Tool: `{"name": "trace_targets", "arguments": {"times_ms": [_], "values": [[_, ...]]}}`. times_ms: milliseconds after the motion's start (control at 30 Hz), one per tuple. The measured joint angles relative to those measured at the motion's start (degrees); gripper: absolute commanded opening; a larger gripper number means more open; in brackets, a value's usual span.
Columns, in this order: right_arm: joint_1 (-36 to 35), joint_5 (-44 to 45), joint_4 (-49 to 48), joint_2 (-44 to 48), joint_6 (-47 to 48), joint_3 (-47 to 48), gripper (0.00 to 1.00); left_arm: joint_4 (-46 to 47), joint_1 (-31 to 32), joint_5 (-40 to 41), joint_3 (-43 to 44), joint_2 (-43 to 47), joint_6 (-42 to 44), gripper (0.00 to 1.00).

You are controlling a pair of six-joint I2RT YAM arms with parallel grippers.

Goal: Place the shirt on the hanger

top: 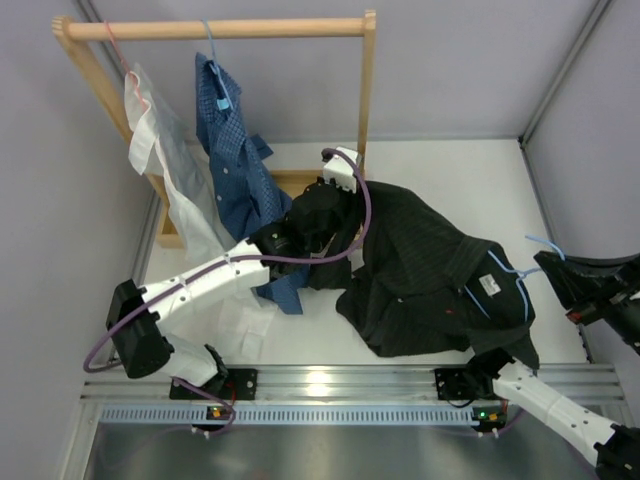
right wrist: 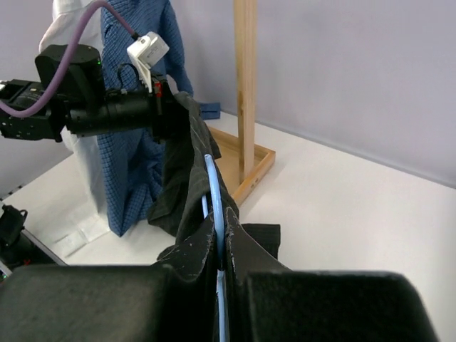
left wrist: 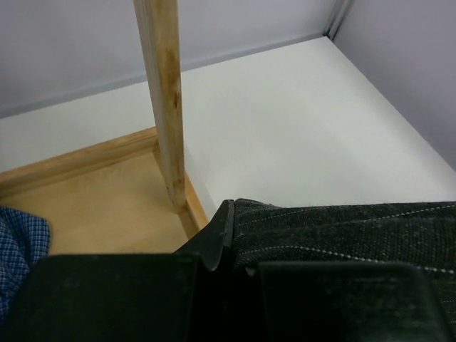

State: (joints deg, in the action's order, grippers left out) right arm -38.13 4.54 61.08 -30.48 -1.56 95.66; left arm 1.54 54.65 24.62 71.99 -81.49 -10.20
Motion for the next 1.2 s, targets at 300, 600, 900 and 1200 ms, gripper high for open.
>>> {"name": "trace_targets", "arguments": {"times_ms": [300, 600, 900, 1200], "values": [[-0.6, 4.5, 1.5, 2.0, -0.2, -0.5, 0.0, -5.5, -1.4, 1.8, 3.1, -4.6, -11.7, 0.0], [-2.6, 5.8, 2.0, 1.9, -1.0, -0.8, 0.0, -9.2, -3.7, 0.2, 3.7, -6.2, -18.6, 0.0], [-3.0, 7.7, 1.8, -2.6, -1.0, 1.8, 0.0, -11.5, -5.0, -4.5, 4.5, -5.7, -17.7, 0.69], [-3.1, 7.5, 1.6, -8.4, -1.1, 2.5, 0.0, -12.3, 14.3, -6.1, 8.9, 5.0, 1.2, 0.97]]}}
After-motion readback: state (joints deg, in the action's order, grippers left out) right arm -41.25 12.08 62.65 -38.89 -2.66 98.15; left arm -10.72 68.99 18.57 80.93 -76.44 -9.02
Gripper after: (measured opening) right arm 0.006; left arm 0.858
